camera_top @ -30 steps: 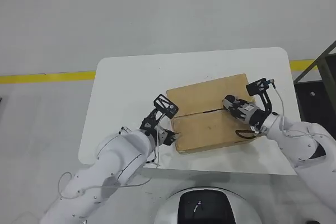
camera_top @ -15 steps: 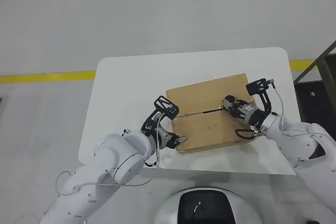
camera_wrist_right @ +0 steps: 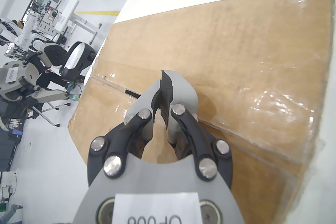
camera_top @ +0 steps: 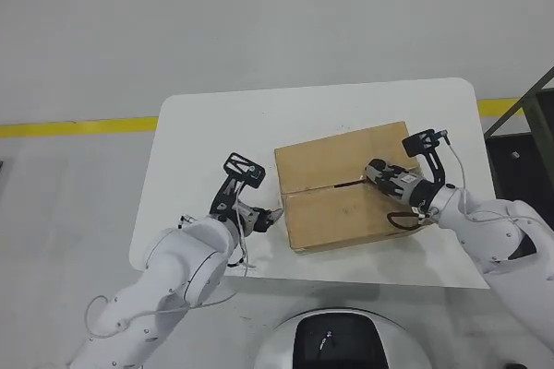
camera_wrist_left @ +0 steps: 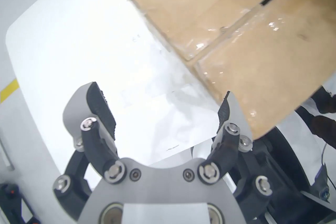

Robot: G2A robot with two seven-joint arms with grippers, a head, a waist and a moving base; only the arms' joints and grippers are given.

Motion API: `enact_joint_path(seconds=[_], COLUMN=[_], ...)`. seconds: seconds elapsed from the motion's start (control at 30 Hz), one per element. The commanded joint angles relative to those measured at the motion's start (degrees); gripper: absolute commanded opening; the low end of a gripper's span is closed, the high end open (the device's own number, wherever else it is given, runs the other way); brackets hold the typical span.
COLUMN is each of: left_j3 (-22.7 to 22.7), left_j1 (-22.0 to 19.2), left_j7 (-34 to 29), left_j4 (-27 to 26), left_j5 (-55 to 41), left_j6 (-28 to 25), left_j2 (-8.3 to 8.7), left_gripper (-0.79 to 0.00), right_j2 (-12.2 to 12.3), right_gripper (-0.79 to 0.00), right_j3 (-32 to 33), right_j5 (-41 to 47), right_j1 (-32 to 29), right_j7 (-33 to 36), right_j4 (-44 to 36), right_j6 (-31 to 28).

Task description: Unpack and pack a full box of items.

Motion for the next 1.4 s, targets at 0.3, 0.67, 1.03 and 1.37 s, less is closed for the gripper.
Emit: enact_joint_path(seconds=[0.3, 0.67, 1.03, 1.37], left_j3=[0.54, 4.42, 6.94, 6.61], left_j1=[8.52, 7.75, 4.29, 4.02], left_j7=[2.97, 16.90, 21.94, 24.24], left_j4=[3.12, 12.87, 20.71, 21.20], left_j5=[8.42, 4.01, 5.76, 8.90], left_j6=[1.70, 0.10, 0.92, 3.26], left_j2=[-0.10, -3.36, -6.38, -8.10], left_gripper=[0.000, 0.000, -0.462, -0.785], right_j2=[-0.35, -0.61, -0.88, -1.17], right_gripper=[-0.785, -0.785, -0.785, -0.785], right_j3=[-0.28, -0.02, -0.32, -0.59], right_j5=[-0.03, 0.36, 0.38, 0.59], right_j1=[0.59, 0.78, 0.83, 1.26], right_j7=[0.50, 0.92, 1.63, 1.86], right_j4=[0.61, 0.89, 0.57, 0.75], right_j6=[0.37, 0.49, 0.58, 0.48])
